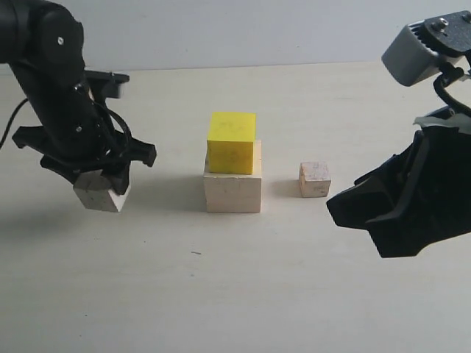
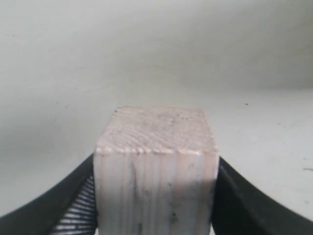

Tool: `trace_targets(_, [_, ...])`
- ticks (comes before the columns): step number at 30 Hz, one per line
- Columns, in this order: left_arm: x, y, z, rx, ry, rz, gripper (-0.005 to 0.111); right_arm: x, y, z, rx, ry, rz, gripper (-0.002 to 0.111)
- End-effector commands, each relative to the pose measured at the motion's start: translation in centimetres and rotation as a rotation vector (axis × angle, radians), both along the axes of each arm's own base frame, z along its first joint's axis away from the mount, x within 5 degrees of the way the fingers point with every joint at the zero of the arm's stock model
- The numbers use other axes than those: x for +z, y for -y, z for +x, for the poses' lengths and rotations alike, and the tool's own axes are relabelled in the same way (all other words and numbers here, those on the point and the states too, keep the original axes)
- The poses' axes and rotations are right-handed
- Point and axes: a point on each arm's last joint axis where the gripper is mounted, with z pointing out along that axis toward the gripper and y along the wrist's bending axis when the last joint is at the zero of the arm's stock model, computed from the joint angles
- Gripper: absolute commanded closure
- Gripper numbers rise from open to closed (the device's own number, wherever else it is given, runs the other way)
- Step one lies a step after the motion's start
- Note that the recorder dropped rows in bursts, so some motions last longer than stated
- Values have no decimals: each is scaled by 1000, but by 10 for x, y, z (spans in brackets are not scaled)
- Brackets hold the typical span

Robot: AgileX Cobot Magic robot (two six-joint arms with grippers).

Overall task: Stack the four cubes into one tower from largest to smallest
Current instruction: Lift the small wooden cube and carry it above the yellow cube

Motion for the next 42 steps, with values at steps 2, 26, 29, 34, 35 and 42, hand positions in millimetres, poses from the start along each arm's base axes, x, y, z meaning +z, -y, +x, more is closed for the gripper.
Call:
trace_targets(2, [43, -2, -16, 67, 58, -102, 106, 0, 1, 1, -4, 14, 0, 66])
trace_targets(26, [155, 86, -26, 58, 175, -293, 106, 0, 1, 1, -6, 10, 2, 66])
trace_targets(29, [151, 95, -16, 61, 173, -301, 106, 0, 1, 1, -6, 10, 2, 66])
trace_targets(34, [140, 108, -1, 60, 162, -296, 106, 0, 1, 1, -6, 10, 2, 66])
trace_targets(35, [137, 111, 2, 61, 157, -297, 106, 0, 1, 1, -6, 10, 2, 66])
trace_targets(42, [121, 127, 16, 38, 126, -310, 106, 0, 1, 1, -6, 10, 2, 66])
